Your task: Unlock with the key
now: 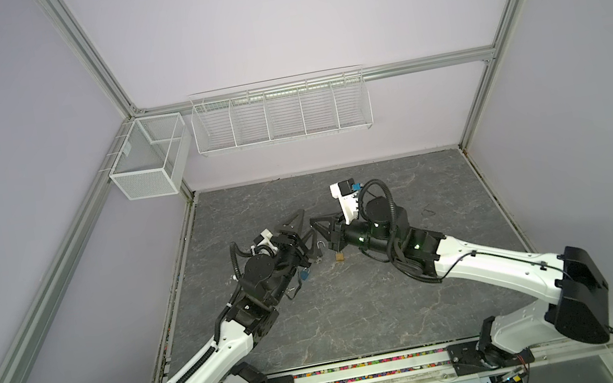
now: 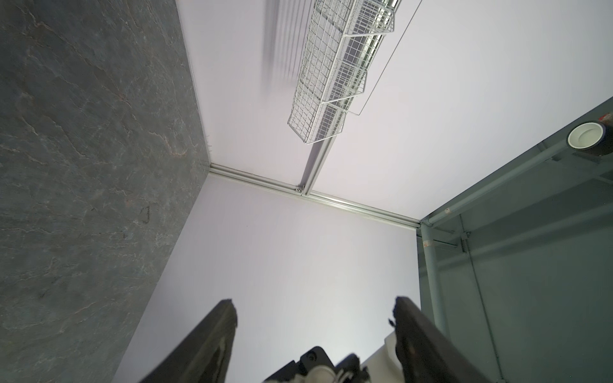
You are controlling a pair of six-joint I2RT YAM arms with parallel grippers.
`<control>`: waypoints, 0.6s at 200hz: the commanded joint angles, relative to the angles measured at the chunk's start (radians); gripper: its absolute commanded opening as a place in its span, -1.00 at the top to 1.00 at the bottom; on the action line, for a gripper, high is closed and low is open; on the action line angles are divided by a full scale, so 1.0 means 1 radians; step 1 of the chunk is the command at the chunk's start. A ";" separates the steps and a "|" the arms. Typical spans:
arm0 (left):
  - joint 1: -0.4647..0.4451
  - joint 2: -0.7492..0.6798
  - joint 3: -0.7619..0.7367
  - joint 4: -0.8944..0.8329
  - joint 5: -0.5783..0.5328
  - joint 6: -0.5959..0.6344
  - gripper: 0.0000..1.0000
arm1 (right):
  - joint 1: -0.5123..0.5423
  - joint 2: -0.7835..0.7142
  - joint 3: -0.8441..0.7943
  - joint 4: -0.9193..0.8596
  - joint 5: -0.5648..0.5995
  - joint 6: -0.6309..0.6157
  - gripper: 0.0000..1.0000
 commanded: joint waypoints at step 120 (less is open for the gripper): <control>-0.004 -0.079 -0.061 0.041 -0.126 -0.081 0.00 | 0.020 -0.002 -0.007 0.029 0.008 -0.032 0.86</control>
